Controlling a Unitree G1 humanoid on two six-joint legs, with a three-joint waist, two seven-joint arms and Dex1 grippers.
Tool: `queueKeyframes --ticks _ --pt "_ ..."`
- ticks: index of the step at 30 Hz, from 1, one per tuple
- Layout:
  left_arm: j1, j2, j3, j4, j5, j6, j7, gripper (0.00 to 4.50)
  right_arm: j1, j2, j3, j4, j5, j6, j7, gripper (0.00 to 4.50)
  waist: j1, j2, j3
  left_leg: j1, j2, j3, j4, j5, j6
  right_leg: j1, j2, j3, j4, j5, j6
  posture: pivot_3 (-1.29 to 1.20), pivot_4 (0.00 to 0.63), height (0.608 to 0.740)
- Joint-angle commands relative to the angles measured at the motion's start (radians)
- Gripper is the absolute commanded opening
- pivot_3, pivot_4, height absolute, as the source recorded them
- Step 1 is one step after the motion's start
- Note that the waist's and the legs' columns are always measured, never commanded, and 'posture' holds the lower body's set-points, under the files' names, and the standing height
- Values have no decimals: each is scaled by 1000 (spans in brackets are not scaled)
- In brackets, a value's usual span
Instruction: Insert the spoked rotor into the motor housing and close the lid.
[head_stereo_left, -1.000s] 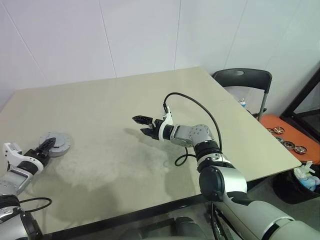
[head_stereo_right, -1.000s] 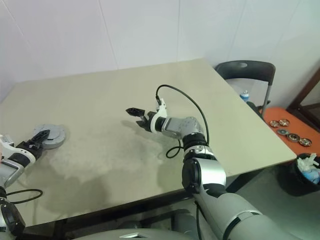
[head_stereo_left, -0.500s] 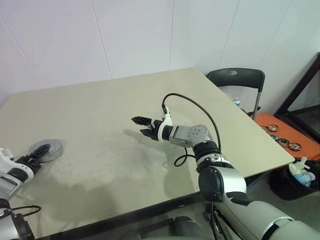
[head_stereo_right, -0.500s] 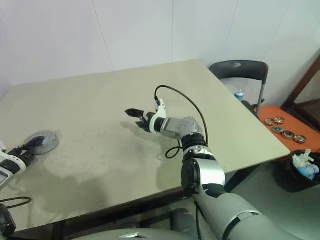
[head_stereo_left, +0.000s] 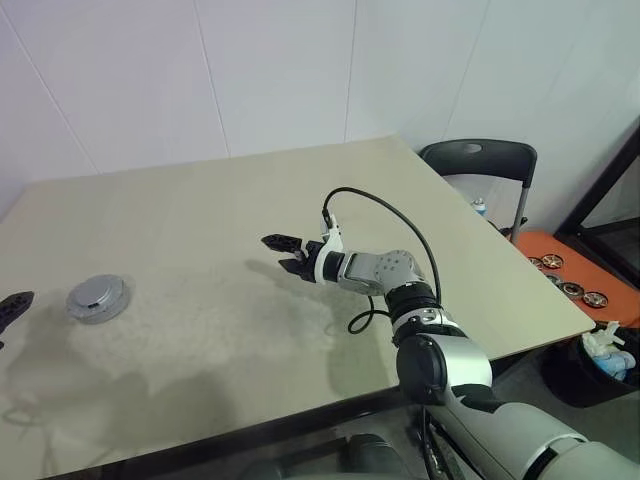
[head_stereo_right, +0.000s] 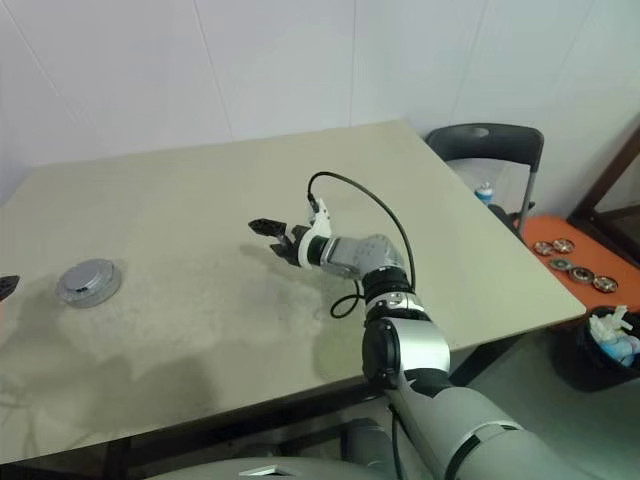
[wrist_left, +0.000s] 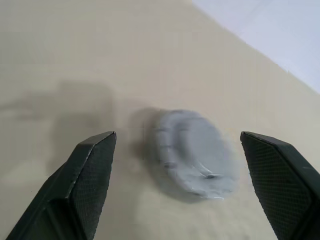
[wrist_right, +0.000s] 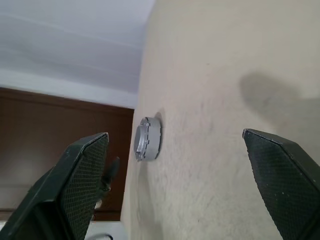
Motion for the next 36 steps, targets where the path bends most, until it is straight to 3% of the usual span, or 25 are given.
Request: queueKeyframes --ticks 1,5,10,18,23,36 --pt "-4 -26 -86 -340 -28 60 -72 4230 -27 -38 96 -110 -18 44 137 4500 1 0 0 0 0 0 0 0 0 0 0 0 0 0 0 0 0 740" --pt "-3 -67 -159 -628 -78 156 -94 4230 -53 -105 200 -187 -37 76 288 4500 -3 1 0 0 0 0 0 0 0 0 -1 0 -1 0 0 0 0 740" --pt "-1 -69 -283 -856 -80 207 -141 4230 -48 -230 466 -388 -106 45 572 4500 -13 2 1 0 0 1 -2 0 0 -1 0 0 -1 0 0 0 0 740" --pt "-116 -85 -430 -1011 -88 214 -202 4230 -41 -436 746 -593 -297 -337 960 4500 1 2 1 0 0 1 1 0 0 0 1 0 -1 0 0 0 0 740" --pt "-114 -68 -455 -1040 -50 157 -237 4230 12 -467 799 -604 -422 -607 981 4500 -1 1 1 0 1 1 1 0 0 0 1 -1 -2 0 0 0 0 740" --pt "-132 -64 -451 -1018 -30 149 -250 4230 13 -455 774 -585 -444 -658 1001 4500 38 1 2 0 1 1 1 0 0 0 1 -1 -2 0 0 0 0 740"
